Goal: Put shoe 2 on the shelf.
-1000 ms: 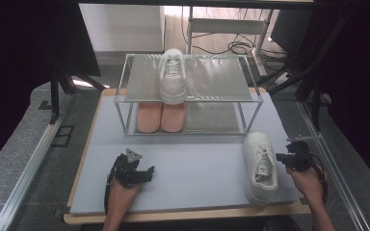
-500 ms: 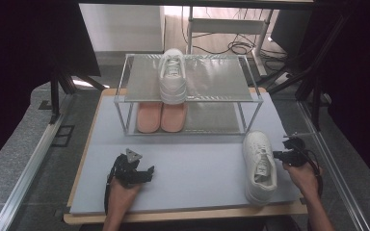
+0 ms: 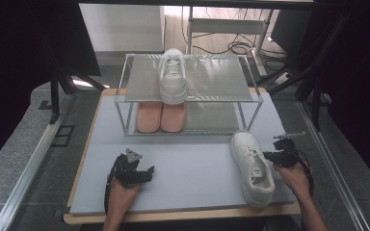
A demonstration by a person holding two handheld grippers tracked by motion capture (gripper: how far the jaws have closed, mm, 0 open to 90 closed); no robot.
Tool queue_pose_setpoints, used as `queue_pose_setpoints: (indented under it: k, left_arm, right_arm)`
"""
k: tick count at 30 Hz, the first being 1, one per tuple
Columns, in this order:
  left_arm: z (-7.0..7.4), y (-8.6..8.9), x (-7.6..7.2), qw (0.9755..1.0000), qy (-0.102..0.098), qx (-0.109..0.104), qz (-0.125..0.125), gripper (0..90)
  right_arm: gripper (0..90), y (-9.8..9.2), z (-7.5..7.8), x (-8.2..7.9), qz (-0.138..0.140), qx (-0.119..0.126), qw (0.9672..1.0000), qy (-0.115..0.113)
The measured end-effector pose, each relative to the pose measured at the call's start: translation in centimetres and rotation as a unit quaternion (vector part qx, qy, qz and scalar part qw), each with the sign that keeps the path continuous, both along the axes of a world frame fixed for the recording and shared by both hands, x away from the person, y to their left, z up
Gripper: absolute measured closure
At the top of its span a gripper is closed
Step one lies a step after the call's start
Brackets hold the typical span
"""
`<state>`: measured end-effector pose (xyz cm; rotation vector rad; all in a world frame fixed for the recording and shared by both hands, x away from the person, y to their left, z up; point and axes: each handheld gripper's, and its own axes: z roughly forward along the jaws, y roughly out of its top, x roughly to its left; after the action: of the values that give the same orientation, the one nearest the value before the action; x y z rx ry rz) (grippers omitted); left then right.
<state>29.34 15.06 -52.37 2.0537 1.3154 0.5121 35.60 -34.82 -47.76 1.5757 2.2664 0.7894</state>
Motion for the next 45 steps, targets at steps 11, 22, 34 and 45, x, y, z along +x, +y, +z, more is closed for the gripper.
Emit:
queue_pose_setpoints:
  k: [11, 22, 34, 45]
  left_arm:
    - [0.0, 0.0, 0.0, 1.0000, -0.001, 0.000, 0.000, 15.0]
    - [0.0, 0.0, 0.0, 1.0000, 0.000, 0.000, 0.000, 15.0]
    - [0.0, 0.0, 0.0, 1.0000, 0.000, 0.000, 0.000, 15.0]
    - [0.0, 0.0, 0.0, 1.0000, -0.001, 0.000, 0.000, 15.0]
  right_arm:
    - [90.0, -0.2, 0.3, -1.8, 0.030, 0.008, 0.9994, 0.014]
    - [90.0, 1.2, 0.7, -2.3, 0.046, 0.012, 0.9988, 0.012]
    - [90.0, 6.0, 0.6, -0.4, 0.112, 0.015, 0.9934, 0.019]
    - [90.0, 9.1, 0.6, 0.6, 0.157, 0.020, 0.9872, 0.017]
